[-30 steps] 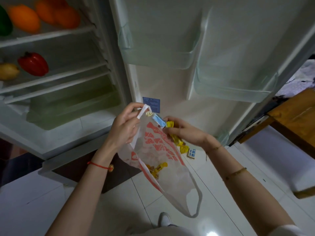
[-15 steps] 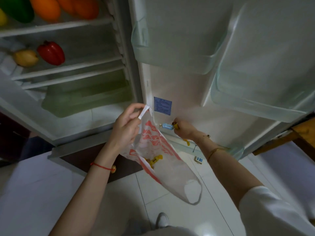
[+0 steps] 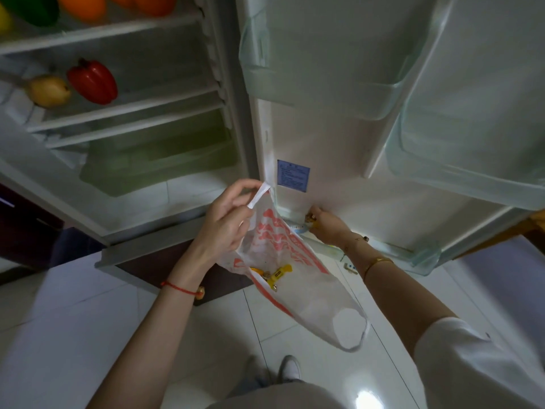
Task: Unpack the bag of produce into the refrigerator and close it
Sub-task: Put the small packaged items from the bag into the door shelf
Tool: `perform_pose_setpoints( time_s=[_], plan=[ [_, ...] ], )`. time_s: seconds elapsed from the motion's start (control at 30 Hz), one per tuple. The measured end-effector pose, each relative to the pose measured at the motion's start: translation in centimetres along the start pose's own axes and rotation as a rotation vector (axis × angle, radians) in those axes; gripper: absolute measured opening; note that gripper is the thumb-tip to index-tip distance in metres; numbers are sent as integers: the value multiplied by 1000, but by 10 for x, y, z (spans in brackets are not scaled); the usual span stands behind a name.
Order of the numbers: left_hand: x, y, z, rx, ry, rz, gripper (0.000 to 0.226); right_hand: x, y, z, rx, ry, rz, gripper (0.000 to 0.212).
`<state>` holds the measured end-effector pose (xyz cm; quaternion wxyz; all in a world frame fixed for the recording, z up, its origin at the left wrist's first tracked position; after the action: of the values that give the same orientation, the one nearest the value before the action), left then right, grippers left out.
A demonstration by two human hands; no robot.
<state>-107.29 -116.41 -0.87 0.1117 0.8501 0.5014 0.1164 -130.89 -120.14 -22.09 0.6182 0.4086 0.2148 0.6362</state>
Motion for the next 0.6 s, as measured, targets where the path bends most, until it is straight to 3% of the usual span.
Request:
perform_pose_setpoints(
  time_s=[0.13, 0.3, 0.4, 0.5, 0.6],
  plan=[
    [1, 1, 1, -15, -20, 32, 37, 4, 6, -2, -92, -11, -34, 32],
    [7, -5, -1, 0, -29, 72, 36, 35, 55, 21, -194, 77, -317, 31],
    [11, -9, 0, -16, -26, 91, 37, 72, 83, 56, -461, 141, -377, 28],
    [15, -11, 0, -24, -24, 105, 38, 114, 84, 102, -853, 241, -238, 22],
    [18, -13, 0, -23, -25, 120, 40, 145, 53, 142, -859, 338, 56, 21]
  ],
)
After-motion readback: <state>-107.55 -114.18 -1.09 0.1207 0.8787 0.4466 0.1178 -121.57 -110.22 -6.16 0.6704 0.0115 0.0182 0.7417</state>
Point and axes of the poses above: each hand's wrist, its own x-axis away from the middle knuckle, its own y-axis out of the back of the hand, z = x × y, the point moved 8 cm from there along -x, towards the middle knuckle, and after that the axes turned 10 degrees about -x, right-handed, at the moved point
